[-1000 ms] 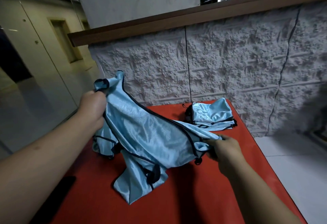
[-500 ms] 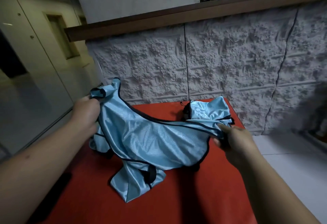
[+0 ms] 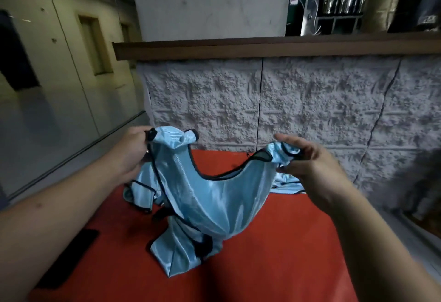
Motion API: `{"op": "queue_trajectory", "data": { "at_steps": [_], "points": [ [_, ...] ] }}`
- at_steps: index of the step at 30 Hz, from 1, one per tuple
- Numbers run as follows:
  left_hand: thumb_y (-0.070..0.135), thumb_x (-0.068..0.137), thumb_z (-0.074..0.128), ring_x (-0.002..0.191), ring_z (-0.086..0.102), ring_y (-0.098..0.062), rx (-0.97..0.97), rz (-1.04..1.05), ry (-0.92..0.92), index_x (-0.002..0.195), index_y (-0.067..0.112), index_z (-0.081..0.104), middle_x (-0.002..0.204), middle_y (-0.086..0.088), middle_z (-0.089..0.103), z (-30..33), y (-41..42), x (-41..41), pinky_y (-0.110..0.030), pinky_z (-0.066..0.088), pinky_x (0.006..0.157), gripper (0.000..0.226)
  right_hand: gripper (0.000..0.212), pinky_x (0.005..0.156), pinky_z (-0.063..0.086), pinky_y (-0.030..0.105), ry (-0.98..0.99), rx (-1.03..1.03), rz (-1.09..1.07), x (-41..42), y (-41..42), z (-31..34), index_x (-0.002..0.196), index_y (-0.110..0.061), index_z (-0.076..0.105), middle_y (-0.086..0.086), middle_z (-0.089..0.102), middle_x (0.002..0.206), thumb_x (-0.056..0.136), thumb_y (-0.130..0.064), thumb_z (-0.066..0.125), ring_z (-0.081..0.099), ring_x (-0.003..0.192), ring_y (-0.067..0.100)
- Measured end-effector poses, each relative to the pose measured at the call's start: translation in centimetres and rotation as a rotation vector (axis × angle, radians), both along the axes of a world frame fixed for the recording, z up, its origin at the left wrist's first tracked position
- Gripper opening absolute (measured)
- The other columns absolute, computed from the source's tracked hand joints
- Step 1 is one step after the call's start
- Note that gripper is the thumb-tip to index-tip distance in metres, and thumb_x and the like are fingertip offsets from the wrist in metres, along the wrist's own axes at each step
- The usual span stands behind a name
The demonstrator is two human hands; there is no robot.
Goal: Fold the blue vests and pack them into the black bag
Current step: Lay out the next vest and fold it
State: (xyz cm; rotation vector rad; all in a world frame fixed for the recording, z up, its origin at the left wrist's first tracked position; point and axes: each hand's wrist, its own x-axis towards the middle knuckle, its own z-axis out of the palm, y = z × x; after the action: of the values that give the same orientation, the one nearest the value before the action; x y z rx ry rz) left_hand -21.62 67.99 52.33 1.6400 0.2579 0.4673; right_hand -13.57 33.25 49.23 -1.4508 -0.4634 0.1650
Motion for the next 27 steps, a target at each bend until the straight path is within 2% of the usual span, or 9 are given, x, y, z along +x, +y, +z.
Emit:
{"op": "queue_trajectory", "data": {
  "at_steps": [3, 6, 9, 12, 14, 17, 19, 23, 27],
  "points": [
    [0.001, 0.098, 0.052, 0.096, 0.067, -0.043, 0.048, 0.010, -0.022, 0.101, 0.002, 0.076, 0.104, -0.028, 0.073, 2.9, -1.4, -1.2, -0.049, 0.052, 0.088, 0.025, 0.056, 0.070, 0.051, 0.023, -0.175, -0.265, -0.047, -1.5, 1.7, 3.8, 0.111, -0.027, 0.074, -0.005, 0.071, 0.086, 0.081, 0.019, 0.067, 0.063, 0.068, 0.006],
    [0.002, 0.097, 0.058, 0.074, 0.054, -0.032, 0.157, -0.002, -0.047, 0.095, 0.003, 0.077, 0.087, -0.033, 0.066, 6.3, -2.8, -3.2, -0.031, 0.040, 0.061, 0.020, 0.023, 0.073, 0.061, 0.041, -0.234, -0.191, -0.162, -3.3, 2.6, 8.0, 0.098, -0.014, 0.077, 0.007, 0.078, 0.088, 0.087, 0.005, 0.072, 0.072, 0.076, 0.021],
    [-0.002, 0.098, 0.053, 0.057, 0.037, -0.020, 0.233, 0.058, -0.046, 0.079, 0.012, 0.075, 0.066, -0.011, 0.058, 9.5, -2.9, -5.2, -0.021, 0.025, 0.044, 0.032, 0.031, 0.080, 0.063, 0.033, -0.298, -0.135, -0.135, -5.5, 2.1, 12.4, 0.112, -0.005, 0.073, 0.015, 0.077, 0.100, 0.084, 0.008, 0.072, 0.075, 0.087, 0.025],
    [0.003, 0.097, 0.060, 0.049, 0.035, -0.017, 0.302, 0.089, -0.054, 0.077, 0.015, 0.074, 0.061, -0.009, 0.054, 12.9, -2.6, -8.0, -0.021, 0.020, 0.044, 0.027, 0.050, 0.087, 0.061, 0.035, -0.321, -0.194, -0.052, -8.0, 1.1, 16.7, 0.118, -0.011, 0.068, 0.014, 0.077, 0.103, 0.079, 0.021, 0.068, 0.074, 0.100, 0.027],
    [-0.006, 0.098, 0.052, 0.040, 0.033, -0.009, 0.302, 0.081, -0.071, 0.081, 0.009, 0.070, 0.054, -0.002, 0.051, 15.0, -2.1, -9.3, -0.019, 0.021, 0.038, 0.029, 0.042, 0.088, 0.060, 0.040, -0.368, -0.163, -0.101, -8.8, 0.4, 19.2, 0.110, -0.009, 0.069, 0.017, 0.077, 0.099, 0.080, 0.020, 0.069, 0.074, 0.101, 0.032],
    [-0.004, 0.101, 0.046, 0.039, 0.030, -0.008, 0.237, 0.090, -0.125, 0.080, 0.009, 0.064, 0.054, -0.001, 0.045, 18.0, -1.6, -10.9, -0.018, 0.019, 0.034, 0.031, 0.013, 0.073, 0.064, 0.034, -0.387, 0.016, -0.198, -9.9, 0.2, 22.3, 0.097, -0.003, 0.070, 0.013, 0.076, 0.084, 0.090, 0.008, 0.067, 0.077, 0.079, 0.026],
    [0.004, 0.101, 0.052, 0.035, 0.037, -0.007, 0.205, 0.086, -0.158, 0.080, 0.014, 0.065, 0.050, 0.002, 0.051, 19.3, -1.3, -11.2, -0.015, 0.019, 0.032, 0.026, 0.010, 0.067, 0.064, 0.034, -0.411, 0.098, -0.261, -9.9, 0.6, 23.5, 0.089, -0.007, 0.069, 0.006, 0.073, 0.070, 0.094, 0.000, 0.065, 0.073, 0.066, 0.019],
    [0.008, 0.099, 0.061, 0.043, 0.061, -0.012, 0.038, 0.109, -0.182, 0.098, 0.011, 0.069, 0.071, -0.005, 0.072, 18.9, -0.4, -9.0, -0.018, 0.040, 0.034, 0.009, 0.012, 0.071, 0.064, 0.044, -0.399, 0.126, -0.284, -7.1, 2.4, 23.1, 0.092, -0.004, 0.068, 0.010, 0.071, 0.075, 0.099, -0.012, 0.063, 0.073, 0.067, 0.021],
    [0.010, 0.099, 0.061, 0.065, 0.075, -0.029, -0.090, 0.120, -0.104, 0.112, 0.008, 0.064, 0.105, -0.019, 0.071, 15.0, 2.0, -3.3, -0.028, 0.058, 0.046, 0.013, 0.020, 0.076, 0.061, 0.051, -0.315, 0.088, -0.281, -1.4, 5.4, 19.3, 0.085, -0.005, 0.065, 0.013, 0.068, 0.072, 0.101, -0.016, 0.060, 0.073, 0.068, 0.024]
  ]
}}
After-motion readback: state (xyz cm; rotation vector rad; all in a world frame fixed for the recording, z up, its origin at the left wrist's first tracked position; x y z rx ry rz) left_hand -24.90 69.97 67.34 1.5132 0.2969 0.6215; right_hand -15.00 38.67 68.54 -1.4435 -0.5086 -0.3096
